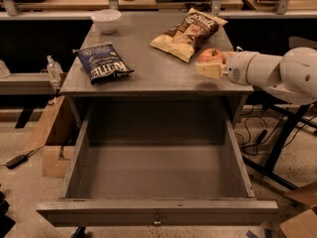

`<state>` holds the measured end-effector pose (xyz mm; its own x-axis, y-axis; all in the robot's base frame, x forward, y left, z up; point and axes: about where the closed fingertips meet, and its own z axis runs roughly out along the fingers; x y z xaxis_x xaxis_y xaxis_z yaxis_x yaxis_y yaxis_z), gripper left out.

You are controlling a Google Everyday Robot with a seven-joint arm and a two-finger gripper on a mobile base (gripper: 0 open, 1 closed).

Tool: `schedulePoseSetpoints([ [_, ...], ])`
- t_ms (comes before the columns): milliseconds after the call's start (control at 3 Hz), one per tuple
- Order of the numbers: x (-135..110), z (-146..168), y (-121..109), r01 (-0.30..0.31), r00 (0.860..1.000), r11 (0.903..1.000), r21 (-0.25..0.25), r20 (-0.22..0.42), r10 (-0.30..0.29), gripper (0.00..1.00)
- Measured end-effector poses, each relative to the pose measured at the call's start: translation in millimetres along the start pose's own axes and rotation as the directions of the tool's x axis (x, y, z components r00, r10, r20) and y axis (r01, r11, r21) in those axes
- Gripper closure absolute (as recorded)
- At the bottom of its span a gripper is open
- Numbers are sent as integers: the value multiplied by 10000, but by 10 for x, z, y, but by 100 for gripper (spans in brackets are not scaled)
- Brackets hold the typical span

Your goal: Place apple into top drawer

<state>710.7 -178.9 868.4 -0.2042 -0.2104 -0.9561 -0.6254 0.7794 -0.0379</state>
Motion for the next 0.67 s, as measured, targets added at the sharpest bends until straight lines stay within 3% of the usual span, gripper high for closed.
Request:
schedulePoseSetpoints([
  [333,-186,-210,496,1042,9939,9944,-177,-345,-1048,100],
  [667,60,-323,945,1507,9805,9884,-185,-1249,-1518,100],
])
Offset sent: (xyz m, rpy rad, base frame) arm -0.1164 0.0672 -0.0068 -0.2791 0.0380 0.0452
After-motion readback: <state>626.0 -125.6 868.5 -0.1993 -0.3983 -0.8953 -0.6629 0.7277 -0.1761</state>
